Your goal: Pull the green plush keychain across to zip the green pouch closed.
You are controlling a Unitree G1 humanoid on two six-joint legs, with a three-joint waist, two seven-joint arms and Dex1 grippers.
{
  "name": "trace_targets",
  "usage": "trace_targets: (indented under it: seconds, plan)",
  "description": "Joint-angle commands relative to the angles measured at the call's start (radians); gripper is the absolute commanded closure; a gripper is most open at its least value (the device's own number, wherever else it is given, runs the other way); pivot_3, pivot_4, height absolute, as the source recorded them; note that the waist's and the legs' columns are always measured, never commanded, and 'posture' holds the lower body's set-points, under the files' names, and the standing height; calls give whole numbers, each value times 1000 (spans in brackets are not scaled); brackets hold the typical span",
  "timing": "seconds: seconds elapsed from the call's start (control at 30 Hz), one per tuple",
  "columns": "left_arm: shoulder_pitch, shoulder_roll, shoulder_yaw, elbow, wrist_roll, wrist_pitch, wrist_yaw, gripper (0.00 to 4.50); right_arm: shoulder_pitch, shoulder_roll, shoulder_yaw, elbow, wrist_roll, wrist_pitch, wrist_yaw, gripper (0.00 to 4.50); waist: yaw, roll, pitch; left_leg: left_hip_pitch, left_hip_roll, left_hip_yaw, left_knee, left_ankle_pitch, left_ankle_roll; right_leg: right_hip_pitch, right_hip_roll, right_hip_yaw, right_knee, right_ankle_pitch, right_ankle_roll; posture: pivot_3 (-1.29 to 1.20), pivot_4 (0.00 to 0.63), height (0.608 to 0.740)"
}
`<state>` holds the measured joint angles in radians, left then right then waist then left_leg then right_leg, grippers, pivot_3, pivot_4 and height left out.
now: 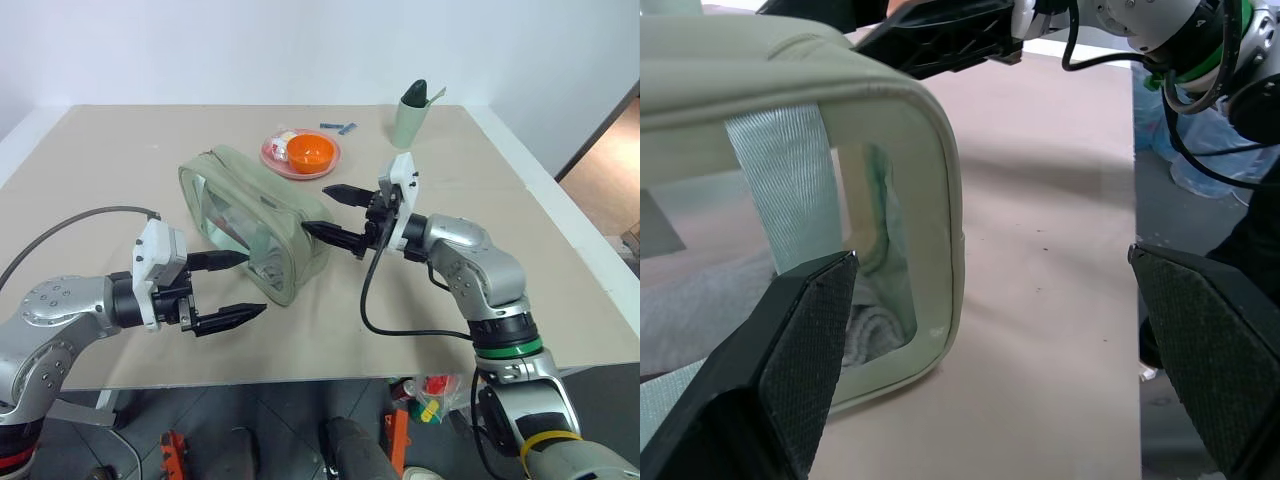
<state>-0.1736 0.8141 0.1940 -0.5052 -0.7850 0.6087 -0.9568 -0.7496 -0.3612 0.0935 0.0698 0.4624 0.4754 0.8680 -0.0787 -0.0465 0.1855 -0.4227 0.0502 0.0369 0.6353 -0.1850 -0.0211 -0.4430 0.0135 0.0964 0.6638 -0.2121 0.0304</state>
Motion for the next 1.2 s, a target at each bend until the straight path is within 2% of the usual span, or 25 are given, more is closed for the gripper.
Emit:
trace_targets:
  seconds: [0.03, 0.33, 0.37, 0.53, 0.63, 0.83, 0.97, 1.1, 1.13, 1.2]
  plan:
    - [-19, -2, 8, -32, 1, -15, 16, 0, -33, 10, -5, 13, -7, -16, 13, 1172, 0, 0, 0, 0, 0, 0, 0, 0, 0, 0, 0, 0, 0, 0, 0, 0, 150, 740]
    - [-23, -13, 0, -32, 2, -13, 44, 0, -25, 3, -3, -5, 4, 3, 60, 4229, 1, 0, 0, 0, 0, 0, 0, 0, 0, 0, 0, 0, 0, 0, 0, 0, 150, 740]
    - [-25, -14, -2, -29, 3, -13, 45, 0, -26, 1, -3, -8, 4, 0, 69, 4369, 1, 0, 0, 0, 0, 0, 0, 0, 0, 0, 0, 0, 0, 0, 0, 0, 150, 740]
    - [-35, -22, -18, -22, 11, -17, 48, 0, -52, -46, 10, -21, -14, -93, 197, 4369, 1, 0, 0, 0, 0, 0, 0, 0, 0, 0, 0, 0, 0, 0, 0, 0, 150, 740]
    - [-45, -30, -31, -18, 19, -20, 52, 0, -95, -79, -11, 43, -12, -144, 278, 4369, 1, 0, 0, 0, 0, 0, 0, 0, 0, 0, 0, 0, 0, 0, 0, 0, 150, 740]
    - [-54, -37, -46, -8, 40, -27, 43, 0, -268, -177, -16, 450, -106, -413, 511, 4369, 0, 0, 0, 0, -1, 0, 0, 0, 0, 1, 0, 0, 0, 0, 0, 0, 150, 740]
    - [-60, -42, -52, 6, 53, -32, 36, 0, -368, -195, -13, 701, -173, -556, 573, 4369, 0, 1, 1, 0, -1, 0, 0, 0, 0, 0, 0, 0, 0, 0, 0, 0, 150, 740]
    - [-60, -48, -57, 8, 65, -39, 36, 0, -411, -190, -27, 835, -201, -631, 596, 4369, 0, 1, 1, 0, -1, 0, -1, 0, 1, 0, 0, 0, 0, -1, 0, 0, 150, 740]
    - [-62, -50, -57, 10, 68, -41, 38, 0, -418, -187, -34, 853, -200, -632, 597, 3679, 0, 1, 1, 0, -1, 0, -1, 0, 1, 0, 0, 0, 0, -1, 0, 0, 150, 740]
    - [-66, -53, -57, 17, 72, -43, 41, 0, -426, -183, -46, 871, -197, -631, 599, 3139, 0, 1, 1, 0, -1, 0, -1, -1, 1, 0, 0, 0, 0, -1, 0, 0, 150, 740]
